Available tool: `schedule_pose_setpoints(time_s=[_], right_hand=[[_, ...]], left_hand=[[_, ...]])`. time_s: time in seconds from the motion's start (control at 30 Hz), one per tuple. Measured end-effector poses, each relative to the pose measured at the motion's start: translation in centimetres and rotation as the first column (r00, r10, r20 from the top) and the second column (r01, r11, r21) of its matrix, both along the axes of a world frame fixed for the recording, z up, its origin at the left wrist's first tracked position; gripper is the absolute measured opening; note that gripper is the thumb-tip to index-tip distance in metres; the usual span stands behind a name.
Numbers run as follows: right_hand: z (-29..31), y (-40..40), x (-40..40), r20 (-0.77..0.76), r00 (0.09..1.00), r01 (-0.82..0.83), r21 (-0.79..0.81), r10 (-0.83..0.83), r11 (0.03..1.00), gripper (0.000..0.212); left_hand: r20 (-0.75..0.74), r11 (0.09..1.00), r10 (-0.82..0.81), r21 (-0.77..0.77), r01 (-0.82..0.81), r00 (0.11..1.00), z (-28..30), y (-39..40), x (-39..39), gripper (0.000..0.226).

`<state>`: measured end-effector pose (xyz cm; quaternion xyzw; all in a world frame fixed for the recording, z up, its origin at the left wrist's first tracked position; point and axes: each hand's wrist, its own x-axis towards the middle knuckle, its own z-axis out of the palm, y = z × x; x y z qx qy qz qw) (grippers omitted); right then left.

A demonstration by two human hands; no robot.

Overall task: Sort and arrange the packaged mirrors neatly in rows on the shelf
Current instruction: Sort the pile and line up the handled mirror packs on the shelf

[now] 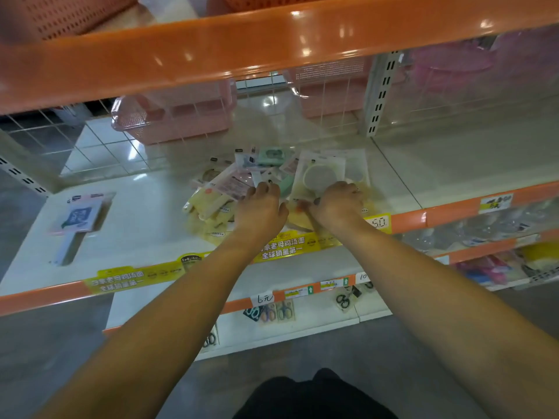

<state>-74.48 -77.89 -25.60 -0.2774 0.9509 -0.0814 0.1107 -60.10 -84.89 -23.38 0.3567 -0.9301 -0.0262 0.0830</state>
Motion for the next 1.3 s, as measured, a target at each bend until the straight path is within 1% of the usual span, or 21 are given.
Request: schedule_pose_setpoints(time_s=[0.07,0.2,0.23,0.3,0.4,0.43,0.5,0.57,0.67,0.73,0.8,0.83,0.9,0.97,1.0,1.03,1.1,1.2,1.3], right_hand=[[-0.2,-0.9,-0.1,0.014,0.999,0.052,0.042,-0.052,0.998,0.126],[0.2,-1.2,-0.9,0.102,0.988,0.116,0.015,-0.117,0.993,0.138],[0.4,-1.0,-1.2,0.135,0.981,0.142,-0.019,-0.138,0.990,0.138],[0.5,-0.5,-1.6,0.202,0.967,0.174,-0.093,-0.153,0.980,0.130],[0.2,0.3,-2.3,0.270,0.954,0.203,-0.244,-0.135,0.948,0.090],[0.1,0.6,-2.4,0.301,0.945,0.223,-0.311,-0.126,0.924,0.084],[-0.1,1.0,-2.4,0.346,0.933,0.244,-0.415,-0.096,0.876,0.084],[0.2,1.2,-2.4,0.379,0.922,0.260,-0.441,-0.084,0.859,0.083],[0.8,1.3,-2.5,0.337,0.937,0.236,-0.405,-0.096,0.883,0.078],[1.0,1.1,-2.6,0.288,0.954,0.184,-0.352,-0.081,0.918,0.069],[1.0,0.7,-2.9,0.294,0.954,0.159,-0.314,-0.063,0.936,0.060],[0.9,0.6,-2.9,0.318,0.946,0.173,-0.323,-0.066,0.931,0.058],[0.6,0.7,-2.9,0.350,0.933,0.228,-0.400,-0.081,0.888,0.052],[0.1,1.0,-3.0,0.337,0.936,0.264,-0.484,-0.101,0.834,0.036],[-0.1,1.2,-3.1,0.341,0.933,0.284,-0.512,-0.112,0.811,0.032],[-0.2,1.5,-3.1,0.335,0.934,0.293,-0.524,-0.122,0.800,0.034],[-0.2,1.8,-3.1,0.252,0.962,0.221,-0.512,-0.101,0.830,0.039],[-0.1,2.1,-3.6,0.065,0.998,0.021,-0.417,0.007,0.909,0.036],[0.4,2.4,-4.8,-0.013,0.996,-0.085,-0.314,0.086,0.945,0.037]], left_hand=[[-0.009,1.000,-0.011,0.007,0.011,1.000,0.0,-0.5,0.1,0.041],[-0.023,0.999,-0.041,0.023,0.041,0.999,0.1,-1.5,-0.2,0.040],[-0.027,0.999,-0.047,0.025,0.047,0.999,0.1,-1.6,-0.3,0.039],[-0.036,0.998,-0.060,0.032,0.061,0.998,0.1,-1.7,-0.7,0.039],[-0.039,0.995,-0.089,0.036,0.091,0.995,0.2,-1.7,-1.4,0.039],[-0.040,0.994,-0.098,0.037,0.099,0.994,0.2,-1.7,-1.6,0.039],[-0.041,0.993,-0.107,0.037,0.109,0.993,0.1,-1.6,-1.9,0.038],[-0.042,0.993,-0.111,0.035,0.113,0.993,-0.1,-1.6,-2.1,0.037],[-0.039,0.992,-0.121,0.033,0.123,0.992,-0.3,-1.7,-2.0,0.036],[-0.049,0.992,-0.122,0.038,0.124,0.991,-0.4,-1.9,-2.0,0.036],[-0.057,0.991,-0.128,0.037,0.130,0.990,-0.4,-2.0,-2.0,0.035],[-0.058,0.990,-0.131,0.034,0.133,0.990,-0.4,-2.0,-2.1,0.035],[-0.060,0.990,-0.136,0.034,0.138,0.989,-0.5,-2.0,-2.2,0.036],[-0.061,0.990,-0.133,0.039,0.136,0.989,-0.6,-1.9,-2.5,0.036],[-0.061,0.990,-0.130,0.042,0.133,0.990,-0.6,-1.8,-2.6,0.036],[-0.061,0.990,-0.128,0.045,0.131,0.990,-0.6,-1.7,-2.8,0.036],[-0.057,0.991,-0.126,0.044,0.128,0.990,-0.7,-1.5,-3.3,0.036],[-0.034,0.992,-0.123,0.014,0.124,0.992,-0.8,-1.1,-4.0,0.037],[-0.034,0.996,-0.084,-0.002,0.084,0.996,-0.6,-0.7,-5.0,0.036]])
